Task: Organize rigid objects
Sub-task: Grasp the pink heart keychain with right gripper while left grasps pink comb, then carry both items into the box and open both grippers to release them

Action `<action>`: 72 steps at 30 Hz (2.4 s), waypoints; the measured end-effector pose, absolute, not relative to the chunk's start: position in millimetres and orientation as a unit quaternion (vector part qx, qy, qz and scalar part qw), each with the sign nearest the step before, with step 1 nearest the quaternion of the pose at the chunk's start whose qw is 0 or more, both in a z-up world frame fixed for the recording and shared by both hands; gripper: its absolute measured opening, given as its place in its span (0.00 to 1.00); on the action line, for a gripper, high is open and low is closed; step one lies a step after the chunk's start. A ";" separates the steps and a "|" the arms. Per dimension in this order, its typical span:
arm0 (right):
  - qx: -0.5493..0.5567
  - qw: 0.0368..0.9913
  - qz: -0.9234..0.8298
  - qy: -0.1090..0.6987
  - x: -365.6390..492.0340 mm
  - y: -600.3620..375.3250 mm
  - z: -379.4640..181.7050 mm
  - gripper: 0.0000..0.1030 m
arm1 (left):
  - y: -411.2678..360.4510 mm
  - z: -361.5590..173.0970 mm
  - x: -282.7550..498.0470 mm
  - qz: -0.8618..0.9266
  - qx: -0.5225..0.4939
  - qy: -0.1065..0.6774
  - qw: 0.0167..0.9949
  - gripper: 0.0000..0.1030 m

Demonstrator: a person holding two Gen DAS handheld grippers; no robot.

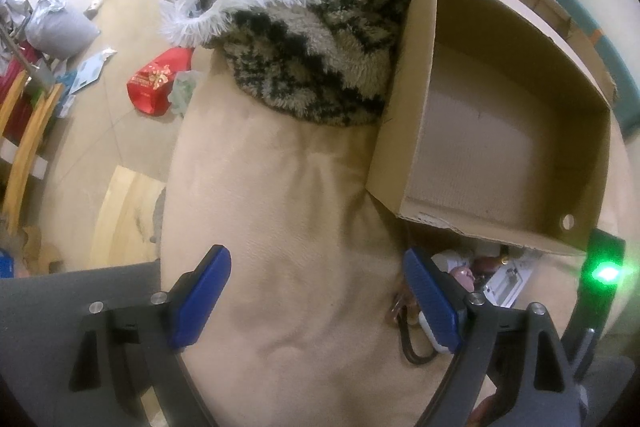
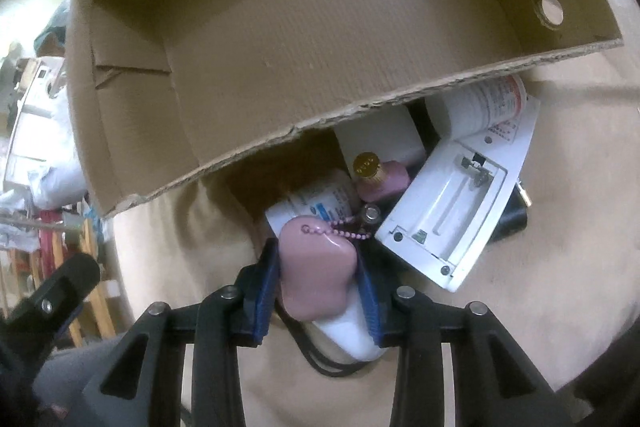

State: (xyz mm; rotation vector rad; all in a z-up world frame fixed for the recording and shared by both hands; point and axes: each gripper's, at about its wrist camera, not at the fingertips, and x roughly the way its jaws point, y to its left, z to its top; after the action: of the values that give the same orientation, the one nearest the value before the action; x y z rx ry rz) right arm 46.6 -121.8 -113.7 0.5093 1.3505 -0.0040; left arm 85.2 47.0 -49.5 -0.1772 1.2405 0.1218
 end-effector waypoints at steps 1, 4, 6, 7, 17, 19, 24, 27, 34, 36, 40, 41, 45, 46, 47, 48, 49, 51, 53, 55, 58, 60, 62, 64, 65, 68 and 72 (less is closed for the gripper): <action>0.232 0.752 0.004 0.617 43.7 -122.2 -112.3 0.38 | 46.7 -49.6 85.4 0.057 -0.082 0.580 0.808 0.85; 0.241 0.750 0.031 0.615 36.0 -134.8 -108.2 0.38 | 46.0 -50.7 86.3 0.056 -0.083 0.582 0.807 0.85; 0.251 0.751 0.060 0.608 28.6 -141.9 -99.5 0.38 | 44.8 -52.4 87.1 0.054 -0.082 0.583 0.806 0.85; 0.250 0.755 0.072 0.602 24.7 -145.1 -92.1 0.38 | 43.2 -53.5 87.0 0.053 -0.079 0.584 0.806 0.85; 0.195 0.821 0.163 0.511 20.5 -208.3 -12.2 0.38 | 15.9 -92.7 106.5 0.027 -0.075 0.624 0.777 0.82; 0.189 0.827 0.167 0.502 17.9 -213.7 -16.5 0.38 | 7.0 -106.9 115.1 0.022 -0.087 0.635 0.767 0.78; 0.217 0.823 0.163 0.500 9.6 -244.2 -31.6 0.38 | -15.5 -136.5 136.4 0.032 -0.056 0.653 0.755 0.77; 0.220 0.829 0.166 0.487 12.2 -251.0 -25.6 0.38 | -24.7 -146.5 144.7 0.026 -0.054 0.655 0.753 0.79; 0.235 0.824 0.162 0.490 17.6 -260.0 -30.5 0.38 | -54.5 -157.1 135.5 0.008 0.003 0.667 0.745 0.78; 0.241 0.821 0.164 0.492 18.8 -261.7 -30.8 0.38 | -52.7 -163.0 131.2 0.012 0.003 0.679 0.734 0.75; 0.238 0.822 0.166 0.490 20.0 -258.2 -29.7 0.38 | -57.0 -162.4 127.9 0.001 0.016 0.671 0.741 0.47; 0.235 0.823 0.166 0.490 20.4 -257.1 -29.3 0.38 | -59.0 -160.1 127.2 0.001 0.019 0.666 0.746 0.31; 0.222 0.826 0.165 0.491 19.6 -253.2 -28.6 0.38 | -61.7 -155.2 122.8 0.002 0.028 0.659 0.752 0.30; 0.219 0.827 0.164 0.492 19.1 -252.9 -29.0 0.38 | -60.1 -153.7 121.8 0.002 0.023 0.658 0.752 0.30; 0.219 0.827 0.163 0.492 18.7 -253.1 -29.3 0.38 | -58.6 -152.2 120.9 0.002 0.016 0.659 0.752 0.30; 0.219 0.827 0.162 0.493 18.5 -253.3 -29.5 0.38 | -57.0 -150.6 118.3 0.002 0.012 0.659 0.752 0.30; 0.218 0.827 0.161 0.493 18.3 -253.4 -29.5 0.38 | -55.3 -147.2 115.7 0.003 0.008 0.658 0.753 0.30; 0.216 0.828 0.161 0.491 17.8 -252.6 -27.7 0.38 | -53.9 -139.9 107.6 0.004 0.005 0.653 0.757 0.30; 0.212 0.831 0.162 0.488 16.8 -251.2 -25.4 0.38 | -53.0 -132.3 102.1 0.004 0.000 0.648 0.762 0.30; 0.209 0.834 0.164 0.484 15.5 -250.4 -23.1 0.38 | -45.3 -123.2 91.4 0.005 -0.005 0.642 0.766 0.30; 0.204 0.837 0.164 0.481 14.2 -250.6 -21.4 0.38 | -33.5 -107.8 77.6 0.010 -0.014 0.632 0.775 0.30; 0.203 0.839 0.165 0.478 13.0 -250.8 -19.7 0.38 | -24.1 -96.5 68.4 0.017 -0.023 0.625 0.780 0.30; 0.200 0.841 0.165 0.474 11.3 -251.3 -17.1 0.38 | -15.2 -83.5 62.2 0.022 -0.023 0.616 0.787 0.30; 0.195 0.846 0.164 0.469 9.0 -251.7 -13.5 0.38 | -6.1 -61.0 49.3 0.028 -0.024 0.605 0.796 0.30; 0.194 0.847 0.164 0.466 7.6 -252.3 -11.7 0.38 | -1.5 -51.3 43.9 0.032 -0.024 0.598 0.800 0.30; 0.190 0.854 0.163 0.457 3.3 -254.5 -3.5 0.38 | -2.8 -29.8 45.7 0.040 -0.027 0.588 0.808 0.30; 0.188 0.861 0.164 0.442 -1.1 -256.8 5.7 0.38 | -14.2 -13.8 44.4 0.036 -0.021 0.576 0.817 0.30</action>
State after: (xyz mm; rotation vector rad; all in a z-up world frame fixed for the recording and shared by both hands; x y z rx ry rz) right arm -1.1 -256.8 5.7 0.3942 0.9283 0.3430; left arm 44.4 -14.2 -13.8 -0.0447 1.2269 0.0766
